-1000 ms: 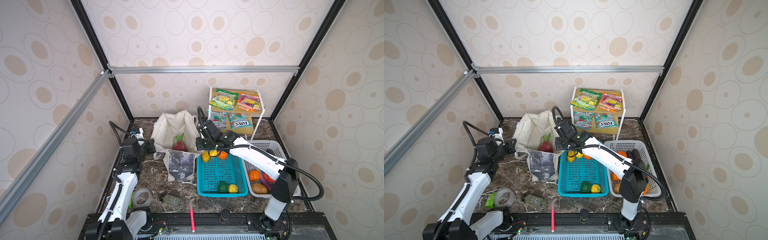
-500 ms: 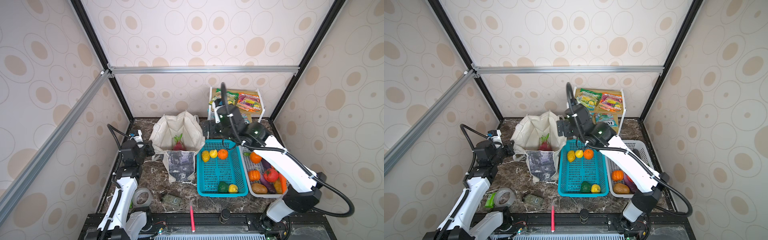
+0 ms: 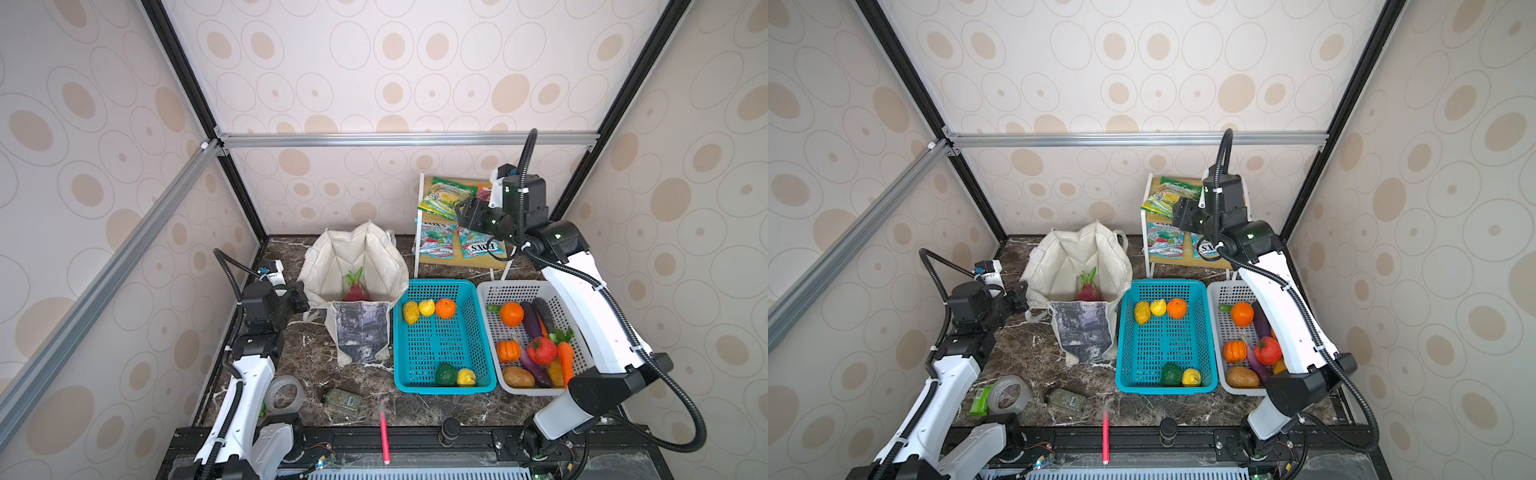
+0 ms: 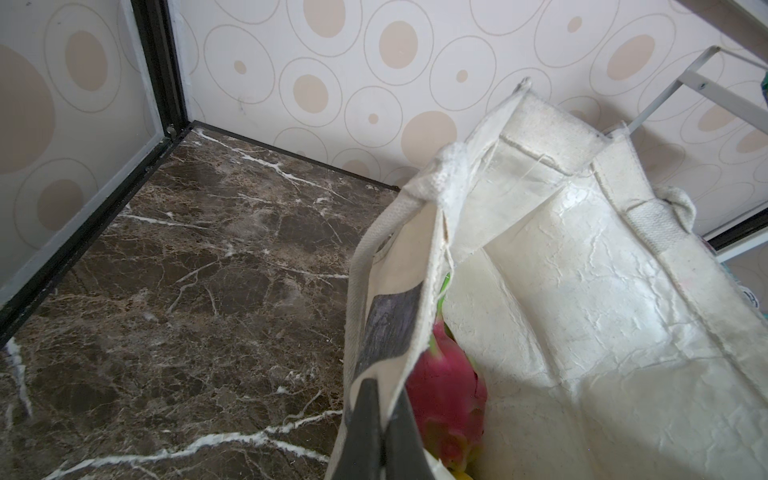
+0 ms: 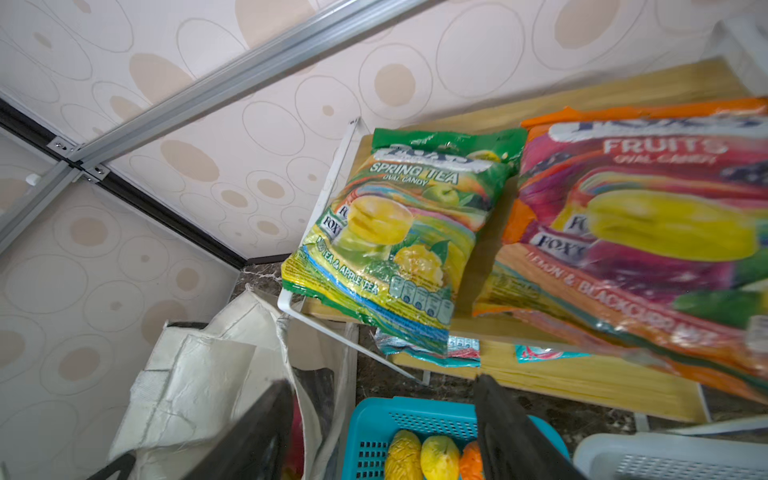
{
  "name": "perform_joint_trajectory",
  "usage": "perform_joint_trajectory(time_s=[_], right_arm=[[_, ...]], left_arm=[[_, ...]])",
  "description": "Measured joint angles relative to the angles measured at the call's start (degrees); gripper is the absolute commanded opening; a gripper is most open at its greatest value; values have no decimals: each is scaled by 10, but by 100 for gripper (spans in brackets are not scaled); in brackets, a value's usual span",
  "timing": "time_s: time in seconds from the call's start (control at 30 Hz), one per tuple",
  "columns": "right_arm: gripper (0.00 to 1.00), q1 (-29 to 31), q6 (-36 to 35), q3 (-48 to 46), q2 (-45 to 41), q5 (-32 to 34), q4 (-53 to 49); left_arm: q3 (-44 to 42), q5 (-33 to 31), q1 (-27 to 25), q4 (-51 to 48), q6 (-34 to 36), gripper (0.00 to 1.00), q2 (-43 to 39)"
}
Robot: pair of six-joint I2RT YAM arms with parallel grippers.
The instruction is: Place the food into the grocery bag and tie it
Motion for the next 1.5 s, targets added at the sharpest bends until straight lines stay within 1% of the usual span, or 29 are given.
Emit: perform_joint_trajectory(time_s=[0.17,0.27,0.73,0.97,1.03,1.07,1.2,1.27,1.33,1.37,1.5], right_arm=[[63,-5,14,27,28,-15,-1],[63,-7,18,42,40,-13,-5],[64,-23,25,18,44,-15,-8],[61,-30,26,1,52,-37,20],[55,-31,29,-1,56,-42,26],[49,-31,31,-1,58,-45,30],[18,-35,34,-1,66,-55,35],[8,-37,37,-1,68,-59,35],[1,-37,37,-1,68,-63,38],[0,-37,40,0,68,-65,39],[0,-37,39,2,68,-78,43]], left_arm=[[0,2,0,1,0,0,0],[0,3,0,2,0,0,0],[-1,7,0,4,0,0,0],[-1,13,0,4,0,0,0],[-1,14,0,4,0,0,0],[-1,14,0,4,0,0,0],[-1,14,0,4,0,0,0],[-1,14,0,4,0,0,0],[-1,14,0,4,0,0,0],[-1,14,0,4,0,0,0],[-1,13,0,4,0,0,0]])
